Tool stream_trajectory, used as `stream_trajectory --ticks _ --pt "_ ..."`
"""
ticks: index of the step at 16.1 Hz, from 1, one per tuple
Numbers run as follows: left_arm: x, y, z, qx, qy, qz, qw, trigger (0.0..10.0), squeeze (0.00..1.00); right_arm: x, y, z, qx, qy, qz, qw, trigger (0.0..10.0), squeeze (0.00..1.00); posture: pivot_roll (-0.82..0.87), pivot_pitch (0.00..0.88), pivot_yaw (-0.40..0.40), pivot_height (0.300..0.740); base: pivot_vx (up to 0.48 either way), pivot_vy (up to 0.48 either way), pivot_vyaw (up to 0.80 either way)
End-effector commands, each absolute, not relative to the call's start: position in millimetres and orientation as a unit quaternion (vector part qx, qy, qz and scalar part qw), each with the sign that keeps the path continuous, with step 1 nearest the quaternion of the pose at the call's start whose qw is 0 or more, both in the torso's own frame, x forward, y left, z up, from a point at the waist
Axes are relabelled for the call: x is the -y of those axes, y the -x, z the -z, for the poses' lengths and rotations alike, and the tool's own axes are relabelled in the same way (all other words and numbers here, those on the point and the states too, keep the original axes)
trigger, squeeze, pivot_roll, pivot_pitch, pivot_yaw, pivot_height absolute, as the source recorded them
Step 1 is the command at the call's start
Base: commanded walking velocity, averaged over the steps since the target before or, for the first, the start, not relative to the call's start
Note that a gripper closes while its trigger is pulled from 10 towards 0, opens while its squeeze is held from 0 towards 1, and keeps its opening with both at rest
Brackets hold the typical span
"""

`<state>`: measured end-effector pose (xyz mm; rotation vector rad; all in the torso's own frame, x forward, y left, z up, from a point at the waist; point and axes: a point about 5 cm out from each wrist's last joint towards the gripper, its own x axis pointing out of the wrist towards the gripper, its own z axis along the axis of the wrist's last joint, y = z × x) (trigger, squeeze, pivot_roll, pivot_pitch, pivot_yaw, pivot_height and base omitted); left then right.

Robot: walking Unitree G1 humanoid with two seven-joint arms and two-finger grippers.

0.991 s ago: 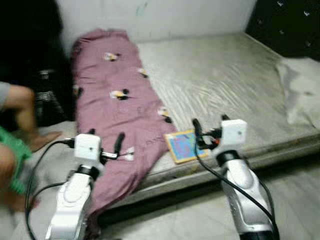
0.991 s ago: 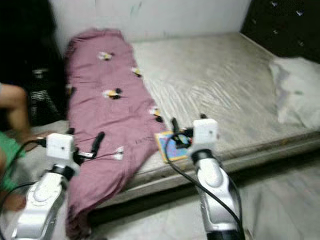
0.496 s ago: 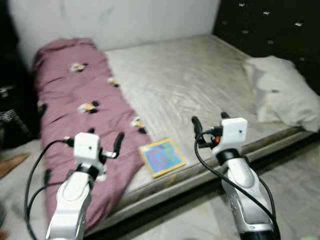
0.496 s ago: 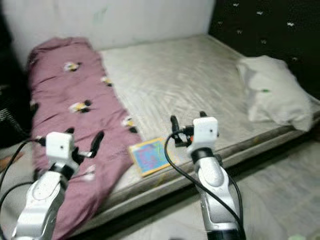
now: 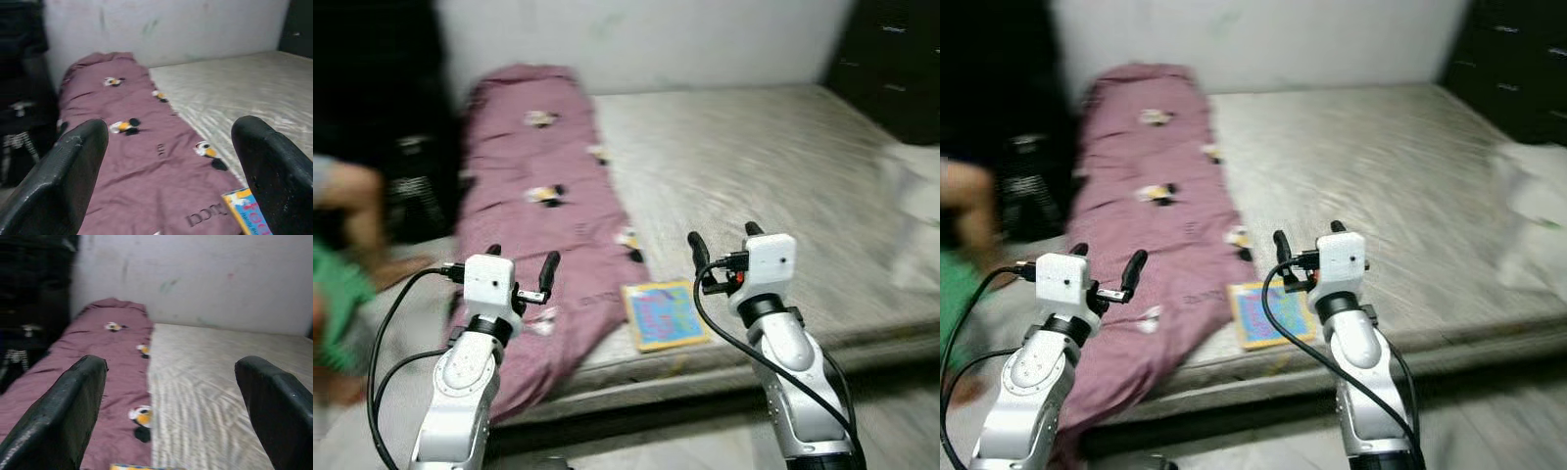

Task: Clean up the room

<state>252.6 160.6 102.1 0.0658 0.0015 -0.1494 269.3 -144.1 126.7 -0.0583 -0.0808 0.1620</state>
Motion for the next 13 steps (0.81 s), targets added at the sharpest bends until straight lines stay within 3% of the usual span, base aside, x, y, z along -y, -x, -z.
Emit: stream_trajectory --ticks 1,6,10,13 --pt "-160.9 -253.0 -101.8 -0.004 -0.038 0.074 0.997 10.0 0.00 144.5 -270.1 -129.7 0.048 0.029 -0.081 0.995 10.0 0.00 -0.05 0.019 -0.030 0.740 0.000 0.000 0.80" --pt "-160.3 -253.4 -102.6 0.000 -0.038 0.079 0.996 10.0 0.00 143.9 -269.8 -129.1 0.047 0.030 -0.083 0.995 10.0 0.00 -0.05 0.020 -0.030 0.740 0.000 0.000 0.80" --pt "-159.7 -253.2 -102.3 -0.002 -0.036 0.083 0.996 10.0 0.00 144.8 -270.2 -129.2 0.048 0.030 -0.081 0.995 10.0 0.00 -0.05 0.020 -0.031 0.740 0.000 0.000 0.11" --pt "-158.9 -252.8 -102.2 -0.002 -0.032 0.085 0.996 10.0 0.00 143.4 -269.5 -128.4 0.047 0.023 -0.084 0.995 10.0 0.00 -0.05 0.020 -0.032 0.740 0.000 -0.333 0.77"
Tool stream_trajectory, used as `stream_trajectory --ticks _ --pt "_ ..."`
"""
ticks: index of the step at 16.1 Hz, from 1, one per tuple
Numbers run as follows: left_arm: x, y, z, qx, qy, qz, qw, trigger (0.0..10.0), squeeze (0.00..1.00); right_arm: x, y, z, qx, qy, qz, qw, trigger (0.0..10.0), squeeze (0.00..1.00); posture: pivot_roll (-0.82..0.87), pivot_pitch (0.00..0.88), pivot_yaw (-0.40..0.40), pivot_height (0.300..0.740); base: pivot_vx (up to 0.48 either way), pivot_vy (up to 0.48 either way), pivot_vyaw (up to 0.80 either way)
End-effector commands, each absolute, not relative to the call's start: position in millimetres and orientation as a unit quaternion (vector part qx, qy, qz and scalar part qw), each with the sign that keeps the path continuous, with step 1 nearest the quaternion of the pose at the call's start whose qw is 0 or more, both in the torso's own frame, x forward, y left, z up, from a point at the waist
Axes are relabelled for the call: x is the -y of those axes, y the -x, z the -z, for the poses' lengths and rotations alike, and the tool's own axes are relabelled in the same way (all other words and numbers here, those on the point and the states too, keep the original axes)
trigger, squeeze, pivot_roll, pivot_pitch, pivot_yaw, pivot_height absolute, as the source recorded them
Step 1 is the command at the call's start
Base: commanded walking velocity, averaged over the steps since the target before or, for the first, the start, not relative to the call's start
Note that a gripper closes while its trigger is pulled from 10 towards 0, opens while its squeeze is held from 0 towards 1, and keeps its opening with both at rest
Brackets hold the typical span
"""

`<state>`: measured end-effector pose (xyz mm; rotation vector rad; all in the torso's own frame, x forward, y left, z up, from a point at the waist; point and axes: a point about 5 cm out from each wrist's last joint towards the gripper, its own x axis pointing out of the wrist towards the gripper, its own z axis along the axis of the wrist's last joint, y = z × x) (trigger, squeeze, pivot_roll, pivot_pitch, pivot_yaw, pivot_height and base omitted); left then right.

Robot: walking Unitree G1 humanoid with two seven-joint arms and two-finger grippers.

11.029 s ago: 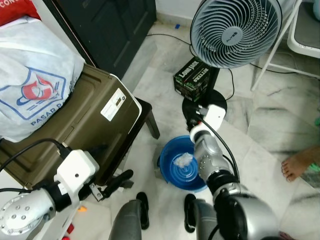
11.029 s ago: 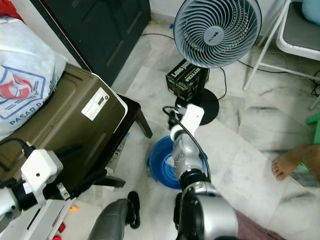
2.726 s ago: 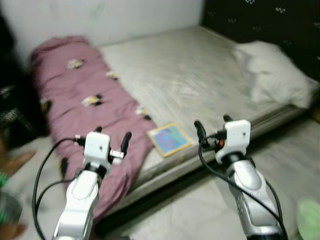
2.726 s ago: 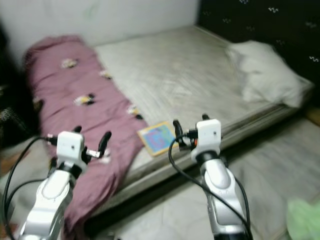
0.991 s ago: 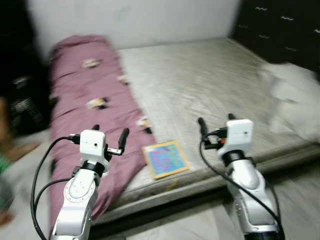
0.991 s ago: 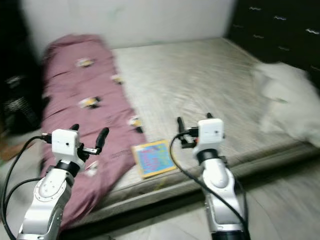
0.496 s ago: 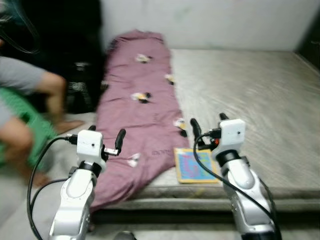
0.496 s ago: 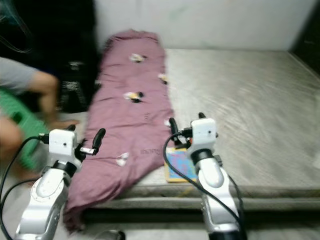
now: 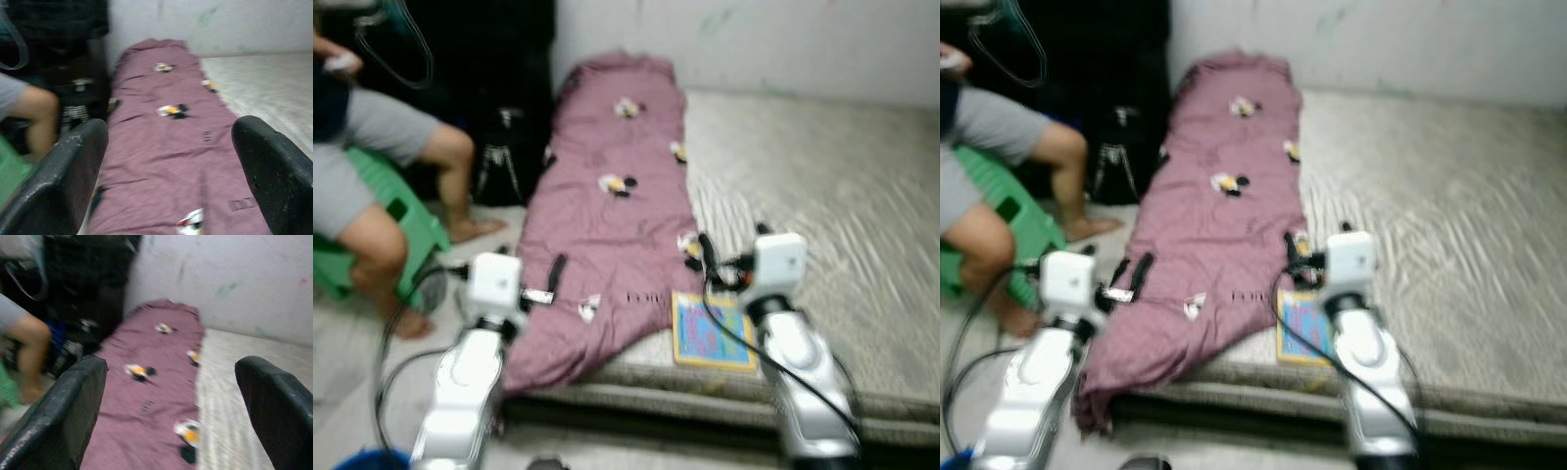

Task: Clean up the room

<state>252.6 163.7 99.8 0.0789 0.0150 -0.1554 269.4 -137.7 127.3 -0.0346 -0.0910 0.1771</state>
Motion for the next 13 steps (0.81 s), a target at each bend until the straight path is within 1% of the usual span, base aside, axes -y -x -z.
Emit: stream_trajectory --ticks 1,8,12,13 --pt "-158.9 -252.7 -102.2 -0.002 -0.032 0.085 0.996 10.0 0.00 143.4 -269.5 -128.3 0.047 0.022 -0.084 0.995 10.0 0.00 -0.05 0.020 -0.032 0.740 0.000 -0.349 0.71" --pt "-158.0 -253.0 -102.2 -0.001 -0.031 0.087 0.996 10.0 0.00 144.8 -269.4 -126.8 0.045 0.029 -0.085 0.995 10.0 0.00 -0.05 0.018 -0.033 0.740 0.000 -0.478 0.00" --pt "-157.4 -253.4 -102.2 0.000 -0.030 0.087 0.996 10.0 0.00 144.8 -270.3 -127.9 0.048 0.029 -0.087 0.995 10.0 0.00 -0.05 0.014 -0.037 0.740 0.000 -0.478 0.71" --pt "-157.3 -253.4 -102.1 0.000 -0.030 0.087 0.996 10.0 0.00 144.9 -270.4 -127.9 0.048 0.030 -0.087 0.995 10.0 0.00 -0.05 0.014 -0.037 0.740 0.000 -0.472 0.41"
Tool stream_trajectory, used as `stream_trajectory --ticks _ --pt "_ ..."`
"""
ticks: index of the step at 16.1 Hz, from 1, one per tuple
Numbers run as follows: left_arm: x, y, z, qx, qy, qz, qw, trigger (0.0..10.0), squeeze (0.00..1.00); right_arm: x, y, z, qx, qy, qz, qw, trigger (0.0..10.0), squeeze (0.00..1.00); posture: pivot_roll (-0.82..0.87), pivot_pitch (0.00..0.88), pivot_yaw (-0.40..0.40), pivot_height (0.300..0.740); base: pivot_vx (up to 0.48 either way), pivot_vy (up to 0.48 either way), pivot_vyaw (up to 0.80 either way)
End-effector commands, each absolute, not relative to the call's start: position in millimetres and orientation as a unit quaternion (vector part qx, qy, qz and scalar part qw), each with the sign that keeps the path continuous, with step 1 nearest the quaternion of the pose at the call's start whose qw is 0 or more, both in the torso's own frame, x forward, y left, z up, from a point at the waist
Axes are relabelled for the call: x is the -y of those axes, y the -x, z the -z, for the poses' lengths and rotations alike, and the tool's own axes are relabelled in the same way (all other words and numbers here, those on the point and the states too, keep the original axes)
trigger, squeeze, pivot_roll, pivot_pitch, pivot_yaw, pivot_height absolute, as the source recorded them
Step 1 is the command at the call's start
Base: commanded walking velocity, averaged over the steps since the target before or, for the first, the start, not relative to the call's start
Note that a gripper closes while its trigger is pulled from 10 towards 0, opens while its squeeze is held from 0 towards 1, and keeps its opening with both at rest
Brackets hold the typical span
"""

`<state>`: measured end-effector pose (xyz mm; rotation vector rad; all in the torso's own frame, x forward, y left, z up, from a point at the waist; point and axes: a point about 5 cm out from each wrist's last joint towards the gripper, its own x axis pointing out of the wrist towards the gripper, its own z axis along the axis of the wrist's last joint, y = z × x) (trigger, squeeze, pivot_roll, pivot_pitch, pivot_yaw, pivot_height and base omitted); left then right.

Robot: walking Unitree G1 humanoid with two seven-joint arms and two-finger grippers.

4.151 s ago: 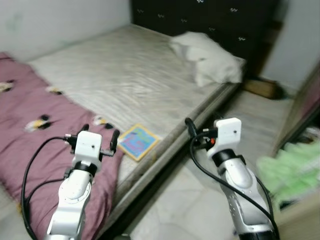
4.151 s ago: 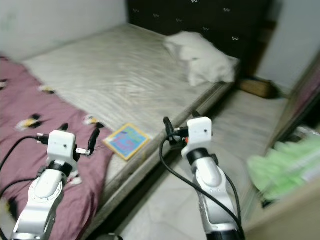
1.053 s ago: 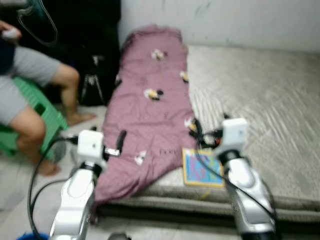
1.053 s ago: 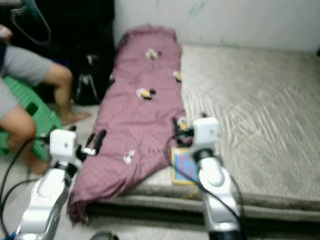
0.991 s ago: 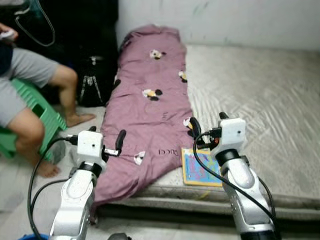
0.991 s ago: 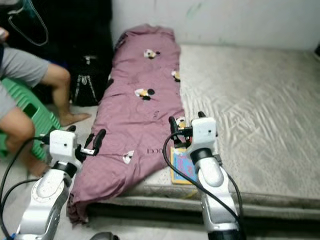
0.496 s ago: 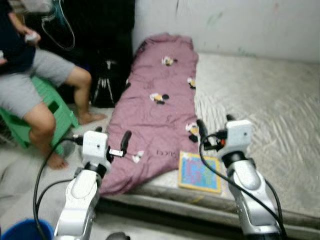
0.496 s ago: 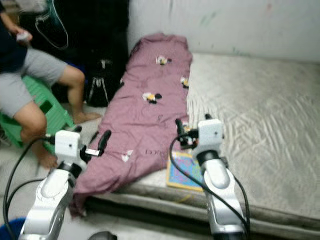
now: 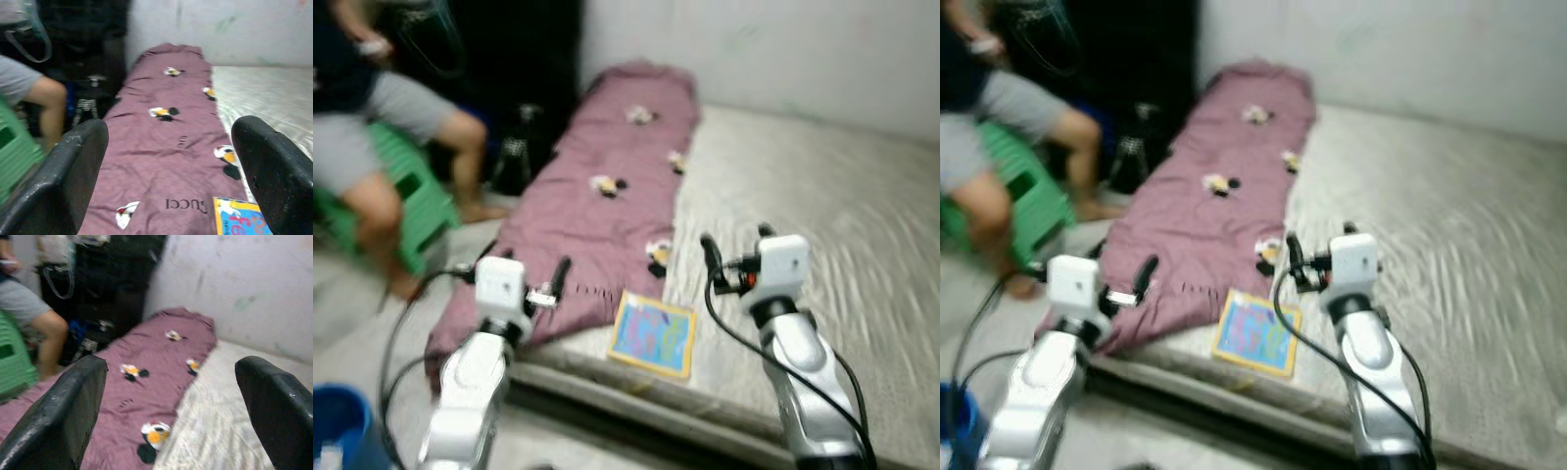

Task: Clean up the room

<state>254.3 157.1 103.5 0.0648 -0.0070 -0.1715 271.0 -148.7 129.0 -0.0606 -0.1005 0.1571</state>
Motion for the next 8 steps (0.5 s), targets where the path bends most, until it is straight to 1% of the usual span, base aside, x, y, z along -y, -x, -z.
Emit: stream_trajectory --ticks 1,8 --pt "-157.3 -253.4 -102.1 0.000 -0.030 0.087 0.996 10.0 0.00 145.0 -270.5 -127.9 0.048 0.030 -0.087 0.995 10.0 0.00 -0.05 0.013 -0.037 0.740 0.000 -0.480 0.41" --pt "-156.2 -253.7 -101.8 -0.001 -0.028 0.090 0.996 10.0 0.00 145.9 -270.4 -126.9 0.046 0.028 -0.081 0.995 10.0 0.00 -0.05 0.014 -0.035 0.740 0.000 -0.473 0.00"
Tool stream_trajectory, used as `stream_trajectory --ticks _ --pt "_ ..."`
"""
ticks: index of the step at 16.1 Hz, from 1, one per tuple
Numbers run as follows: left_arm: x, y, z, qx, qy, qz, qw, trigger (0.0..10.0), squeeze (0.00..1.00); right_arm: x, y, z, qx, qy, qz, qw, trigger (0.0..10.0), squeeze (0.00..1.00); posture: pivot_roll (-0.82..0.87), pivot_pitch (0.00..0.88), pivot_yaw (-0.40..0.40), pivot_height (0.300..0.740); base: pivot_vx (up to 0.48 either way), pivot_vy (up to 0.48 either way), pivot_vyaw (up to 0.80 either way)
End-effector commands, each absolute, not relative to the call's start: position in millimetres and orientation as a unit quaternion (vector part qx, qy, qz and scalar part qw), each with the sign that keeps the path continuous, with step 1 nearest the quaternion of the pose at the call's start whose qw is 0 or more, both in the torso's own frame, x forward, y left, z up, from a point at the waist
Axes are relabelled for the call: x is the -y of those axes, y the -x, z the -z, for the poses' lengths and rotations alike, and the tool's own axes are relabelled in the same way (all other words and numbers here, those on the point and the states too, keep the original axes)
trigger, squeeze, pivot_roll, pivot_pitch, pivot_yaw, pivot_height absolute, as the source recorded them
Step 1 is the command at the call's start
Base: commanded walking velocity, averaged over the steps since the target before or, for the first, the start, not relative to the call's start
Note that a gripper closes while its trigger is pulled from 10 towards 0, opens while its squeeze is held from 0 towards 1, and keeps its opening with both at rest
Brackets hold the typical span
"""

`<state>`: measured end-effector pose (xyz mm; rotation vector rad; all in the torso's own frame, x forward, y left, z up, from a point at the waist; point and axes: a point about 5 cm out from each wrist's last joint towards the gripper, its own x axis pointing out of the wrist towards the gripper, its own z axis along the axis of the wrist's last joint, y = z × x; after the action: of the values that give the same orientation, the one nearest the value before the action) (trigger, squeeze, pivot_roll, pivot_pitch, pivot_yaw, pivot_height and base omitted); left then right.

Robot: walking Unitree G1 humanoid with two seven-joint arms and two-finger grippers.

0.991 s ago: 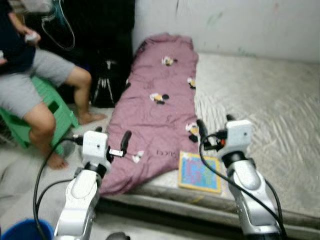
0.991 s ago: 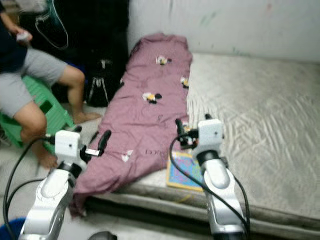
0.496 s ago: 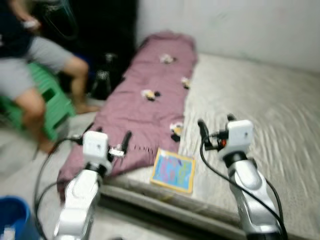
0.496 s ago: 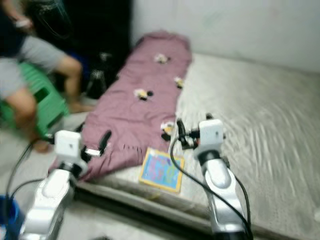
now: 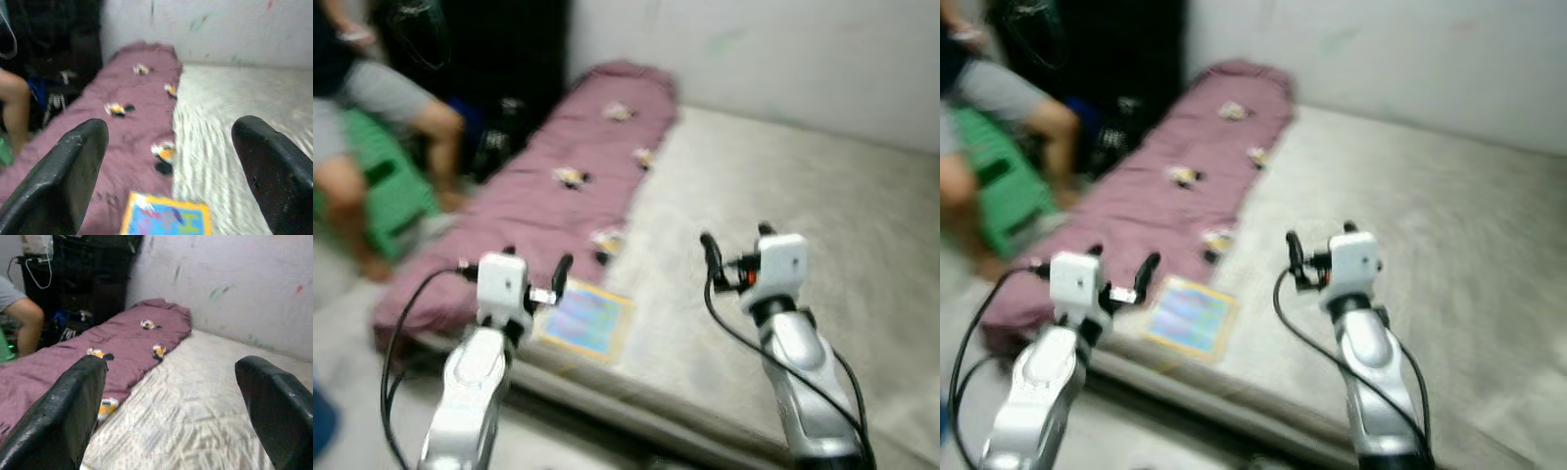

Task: Clean up the room

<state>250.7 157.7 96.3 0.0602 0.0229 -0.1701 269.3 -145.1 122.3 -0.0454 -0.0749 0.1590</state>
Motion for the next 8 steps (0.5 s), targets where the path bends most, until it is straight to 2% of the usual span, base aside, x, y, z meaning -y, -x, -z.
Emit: stream_trajectory --ticks 1,8 --pt "-156.2 -253.9 -101.7 -0.001 -0.029 0.090 0.996 10.0 0.00 146.3 -270.7 -126.9 0.046 0.017 -0.078 0.996 10.0 0.00 -0.05 0.014 -0.035 0.740 0.000 -0.465 0.00" --pt "-155.9 -254.8 -101.7 -0.001 -0.030 0.090 0.995 10.0 0.00 146.6 -272.4 -127.4 0.046 0.015 -0.074 0.996 10.0 0.00 -0.05 0.011 -0.033 0.740 0.000 -0.442 0.00"
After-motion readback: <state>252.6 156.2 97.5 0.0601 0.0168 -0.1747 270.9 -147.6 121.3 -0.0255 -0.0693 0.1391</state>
